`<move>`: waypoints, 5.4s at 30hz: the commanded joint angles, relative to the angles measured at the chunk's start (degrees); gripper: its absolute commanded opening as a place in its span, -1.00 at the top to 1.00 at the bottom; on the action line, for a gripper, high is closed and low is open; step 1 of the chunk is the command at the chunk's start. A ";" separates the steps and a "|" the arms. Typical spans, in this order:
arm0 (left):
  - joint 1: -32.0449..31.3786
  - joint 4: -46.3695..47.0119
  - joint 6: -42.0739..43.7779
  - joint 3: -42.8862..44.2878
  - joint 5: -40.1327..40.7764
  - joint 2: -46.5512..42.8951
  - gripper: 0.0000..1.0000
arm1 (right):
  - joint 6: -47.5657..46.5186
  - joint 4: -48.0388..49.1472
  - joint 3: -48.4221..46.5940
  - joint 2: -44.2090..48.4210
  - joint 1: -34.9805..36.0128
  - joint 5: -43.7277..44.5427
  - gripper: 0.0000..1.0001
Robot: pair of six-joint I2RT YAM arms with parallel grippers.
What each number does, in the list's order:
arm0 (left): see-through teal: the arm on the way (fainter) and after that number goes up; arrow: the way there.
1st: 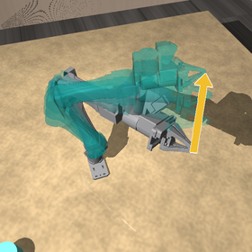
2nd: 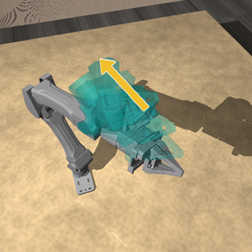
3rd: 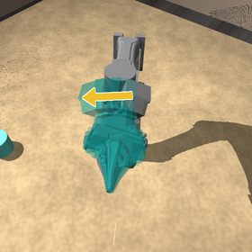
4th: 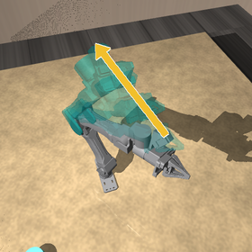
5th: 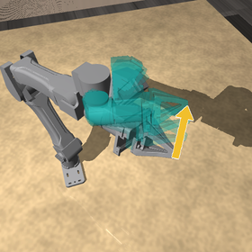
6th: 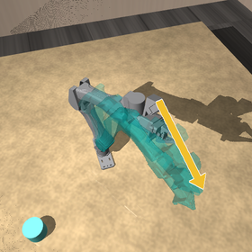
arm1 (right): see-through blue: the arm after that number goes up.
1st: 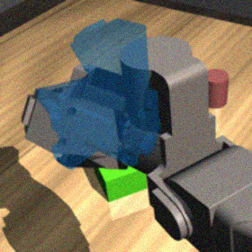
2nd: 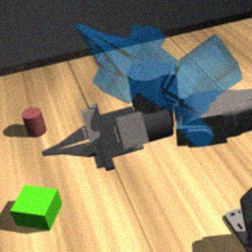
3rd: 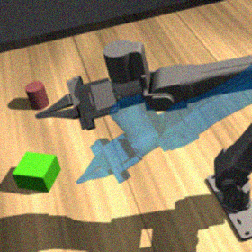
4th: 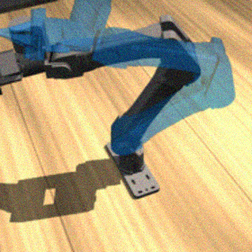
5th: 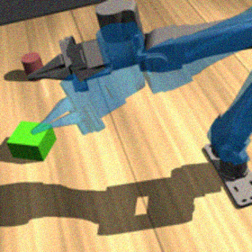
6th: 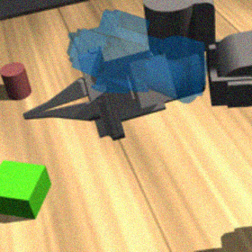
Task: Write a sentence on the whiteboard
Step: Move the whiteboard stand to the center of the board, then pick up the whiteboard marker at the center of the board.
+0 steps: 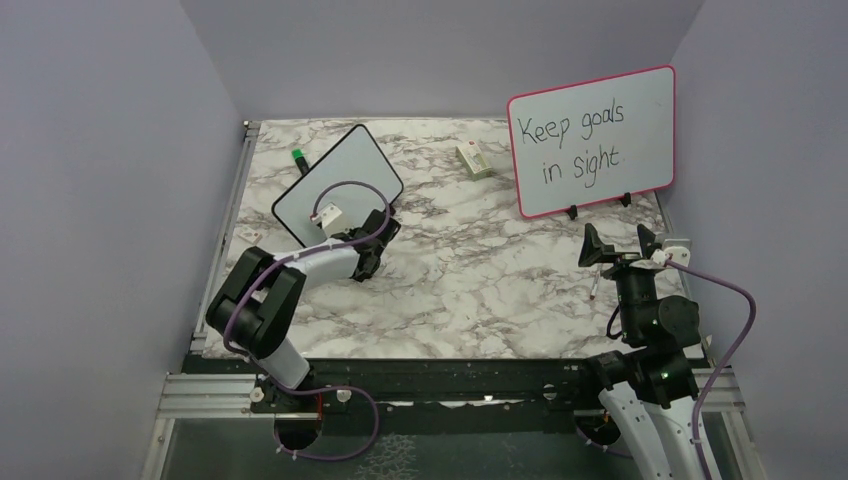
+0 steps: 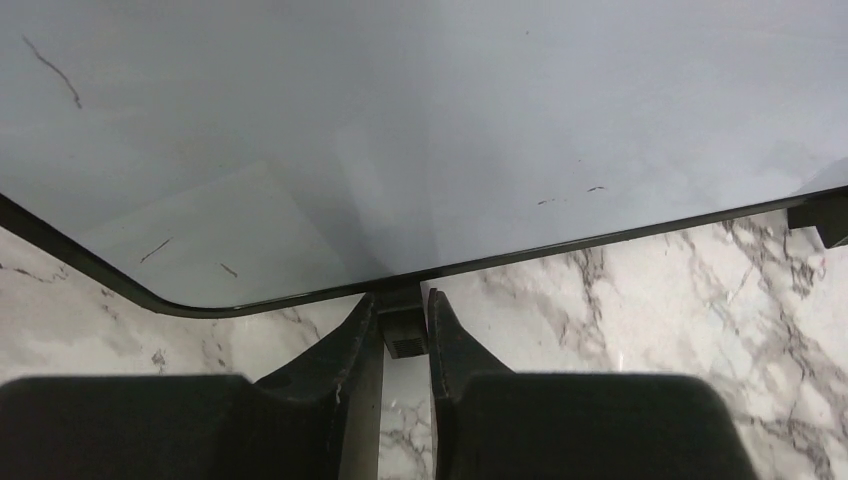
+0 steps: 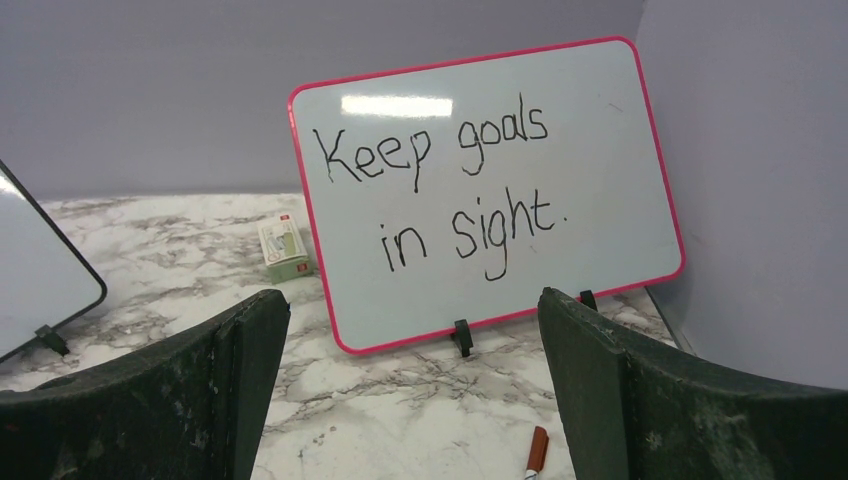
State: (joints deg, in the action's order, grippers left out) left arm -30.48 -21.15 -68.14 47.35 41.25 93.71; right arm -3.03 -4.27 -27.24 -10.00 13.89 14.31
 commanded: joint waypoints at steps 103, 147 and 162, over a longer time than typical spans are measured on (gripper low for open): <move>-10.59 16.18 63.23 0.19 -10.25 -48.73 -0.98 | 29.20 -31.15 -18.85 -49.17 -7.13 17.67 -1.00; -7.34 17.53 59.24 -2.11 -13.75 -45.60 -0.98 | 29.98 -26.25 -16.08 -75.29 -25.93 -7.21 0.76; -6.17 14.95 55.01 -0.16 -26.20 -43.18 -0.98 | 25.89 -30.86 -16.09 -61.84 -24.57 -19.35 0.99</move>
State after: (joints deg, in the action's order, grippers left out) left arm -37.01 -5.32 -10.90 45.15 21.87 48.82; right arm 24.97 -31.64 -43.09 -77.43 -11.51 1.37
